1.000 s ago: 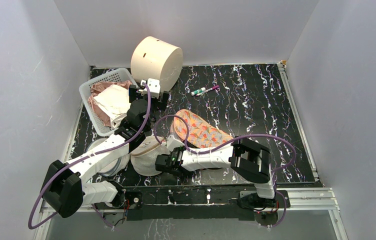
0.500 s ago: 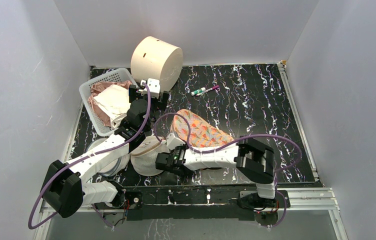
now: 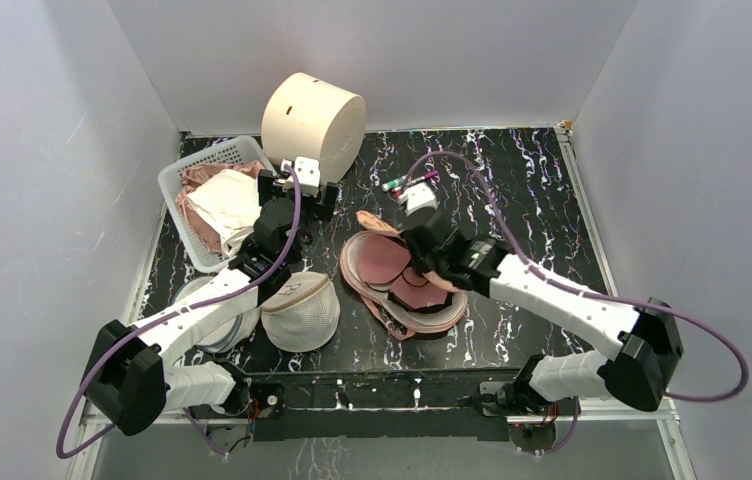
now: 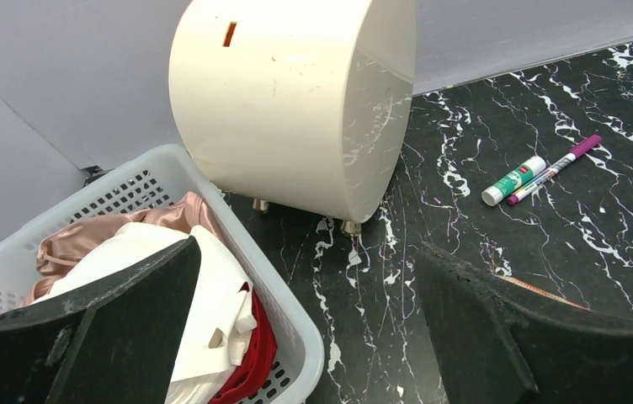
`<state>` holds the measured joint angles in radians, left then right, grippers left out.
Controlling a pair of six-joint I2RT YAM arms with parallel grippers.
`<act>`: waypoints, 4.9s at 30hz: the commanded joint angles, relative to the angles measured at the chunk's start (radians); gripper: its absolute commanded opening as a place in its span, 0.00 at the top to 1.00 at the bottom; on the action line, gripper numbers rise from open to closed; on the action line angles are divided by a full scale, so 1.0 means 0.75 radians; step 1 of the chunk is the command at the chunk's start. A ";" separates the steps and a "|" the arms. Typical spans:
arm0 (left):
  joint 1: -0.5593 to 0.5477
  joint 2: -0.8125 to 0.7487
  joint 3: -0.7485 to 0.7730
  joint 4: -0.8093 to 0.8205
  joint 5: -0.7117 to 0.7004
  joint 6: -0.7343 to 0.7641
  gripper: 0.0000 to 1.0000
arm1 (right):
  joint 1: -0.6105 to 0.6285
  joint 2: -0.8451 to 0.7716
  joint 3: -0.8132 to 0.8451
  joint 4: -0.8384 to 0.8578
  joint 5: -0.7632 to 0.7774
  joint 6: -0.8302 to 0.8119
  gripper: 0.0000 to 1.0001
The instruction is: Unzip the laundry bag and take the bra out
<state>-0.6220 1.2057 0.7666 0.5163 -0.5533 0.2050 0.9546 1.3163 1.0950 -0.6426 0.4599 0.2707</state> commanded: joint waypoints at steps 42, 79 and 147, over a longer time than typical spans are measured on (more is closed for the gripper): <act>-0.187 0.075 0.137 -0.597 0.493 -0.489 0.02 | -0.966 -0.758 -0.856 0.728 -0.745 0.111 0.02; -0.064 0.621 0.492 -1.086 0.749 -0.876 0.40 | -0.967 -1.039 -1.053 0.843 -0.793 0.134 0.02; -0.048 0.347 2.062 -1.392 -0.218 0.124 1.00 | -0.968 -0.802 -1.036 0.906 -0.911 0.132 0.02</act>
<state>-0.6617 1.4296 2.2078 -0.6605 -0.6376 0.1761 0.2310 0.6949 0.2970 -0.0437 -0.2070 0.3695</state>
